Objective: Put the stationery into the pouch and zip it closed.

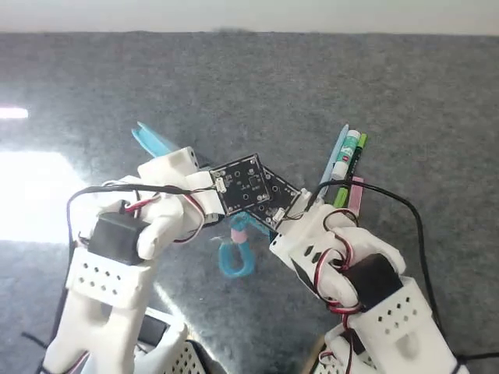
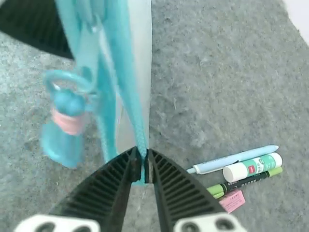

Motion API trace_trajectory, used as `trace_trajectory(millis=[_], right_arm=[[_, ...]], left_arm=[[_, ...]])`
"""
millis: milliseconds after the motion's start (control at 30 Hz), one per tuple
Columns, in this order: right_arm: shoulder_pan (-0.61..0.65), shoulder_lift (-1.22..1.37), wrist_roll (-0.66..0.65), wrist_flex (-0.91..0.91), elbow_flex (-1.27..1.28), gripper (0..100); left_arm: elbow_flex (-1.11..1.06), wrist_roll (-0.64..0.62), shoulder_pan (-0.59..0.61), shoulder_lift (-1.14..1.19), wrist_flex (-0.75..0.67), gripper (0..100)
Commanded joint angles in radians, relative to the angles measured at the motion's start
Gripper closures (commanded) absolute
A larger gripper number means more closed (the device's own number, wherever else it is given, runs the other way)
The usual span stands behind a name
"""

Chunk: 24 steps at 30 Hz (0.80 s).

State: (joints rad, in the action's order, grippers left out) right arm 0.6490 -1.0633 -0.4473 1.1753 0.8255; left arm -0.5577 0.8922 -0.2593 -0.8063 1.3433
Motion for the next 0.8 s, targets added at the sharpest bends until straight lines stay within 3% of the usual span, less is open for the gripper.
trace_trajectory(millis=[0, 233, 400, 767], right_arm=[[0.016, -0.025, -0.014, 0.001, -0.005, 99.1], [-0.001, -0.025, -0.006, -0.001, -0.005, 99.1], [-0.136, -0.025, 0.043, -0.008, -0.005, 99.1], [-0.159, -0.025, 0.071, -0.002, 0.000, 99.0]], left_arm=[[0.007, -0.009, -0.031, 0.009, -0.020, 81], [0.007, -0.008, -0.025, 0.009, -0.017, 90], [0.008, -0.011, -0.025, 0.009, -0.023, 97], [0.028, -0.052, -0.025, 0.008, -0.018, 99]])
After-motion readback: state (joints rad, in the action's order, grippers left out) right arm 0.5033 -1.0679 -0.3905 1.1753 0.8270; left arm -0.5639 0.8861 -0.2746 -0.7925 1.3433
